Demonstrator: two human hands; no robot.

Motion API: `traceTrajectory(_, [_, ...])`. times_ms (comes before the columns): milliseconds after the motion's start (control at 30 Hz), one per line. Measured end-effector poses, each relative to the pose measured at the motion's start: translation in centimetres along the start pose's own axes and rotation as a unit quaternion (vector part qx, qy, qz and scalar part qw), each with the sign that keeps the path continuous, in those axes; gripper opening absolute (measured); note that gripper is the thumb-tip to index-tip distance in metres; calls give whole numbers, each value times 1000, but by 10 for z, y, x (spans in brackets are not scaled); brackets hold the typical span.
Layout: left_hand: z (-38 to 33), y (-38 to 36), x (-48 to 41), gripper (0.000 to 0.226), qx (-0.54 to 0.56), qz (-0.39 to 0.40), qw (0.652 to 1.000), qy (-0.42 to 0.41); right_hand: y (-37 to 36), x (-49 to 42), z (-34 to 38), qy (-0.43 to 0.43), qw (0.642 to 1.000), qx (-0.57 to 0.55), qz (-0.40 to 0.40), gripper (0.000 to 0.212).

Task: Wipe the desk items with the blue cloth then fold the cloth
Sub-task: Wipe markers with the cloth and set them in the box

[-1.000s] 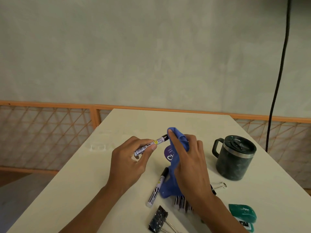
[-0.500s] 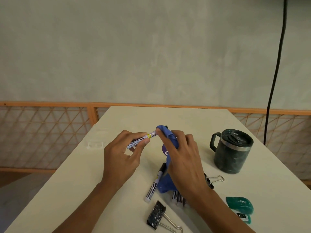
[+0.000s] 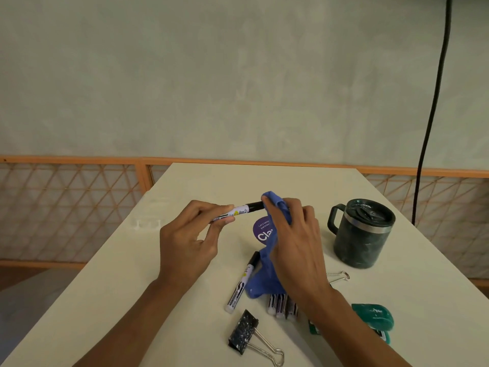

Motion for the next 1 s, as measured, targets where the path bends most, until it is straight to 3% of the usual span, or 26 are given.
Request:
traceTrajectory(200, [0, 3, 0, 21, 0, -4, 1000, -3, -9, 0, 24, 58, 998, -29, 21, 105])
traceTrajectory(333, [-4, 3, -1, 23, 9, -14, 1000, -6, 1, 0, 1, 6, 999, -21, -24, 76])
traceTrajectory(400, [-7, 4, -1, 24, 14, -18, 1000, -9, 2, 1, 1, 5, 999, -30, -36, 75])
traceTrajectory(533, [-7, 8, -3, 23, 2, -20, 999, -34, 4, -1, 11, 22, 998, -48, -41, 100])
traceTrajectory(667, [-2, 6, -1, 19, -3, -13, 999, -38, 18, -2, 14, 38, 990, -92, -102, 90])
traceTrajectory(733, [-3, 4, 0, 21, 0, -8, 999, -37, 14, 0, 19, 48, 989, -111, -87, 90])
traceTrajectory(800, [-6, 5, -1, 26, 9, -9, 999, -30, 1, 1, 23, 50, 990, -129, -28, 111])
traceTrajectory(867, [-7, 7, -2, 30, 23, -16, 1000, -11, -9, 2, 25, 64, 994, -90, 10, 114])
traceTrajectory(1000, [-7, 8, -5, 29, 44, -15, 999, 28, -8, -3, 17, 64, 998, 25, 13, 106])
Point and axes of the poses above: each hand's wrist, its own x-axis away from the middle knuckle, its own y-axis out of the back of the hand, z = x × y, the point moved 7 cm from there along -x, towards the middle knuckle, and after that the axes turned 14 degrees about y, right-handed, at the moved point
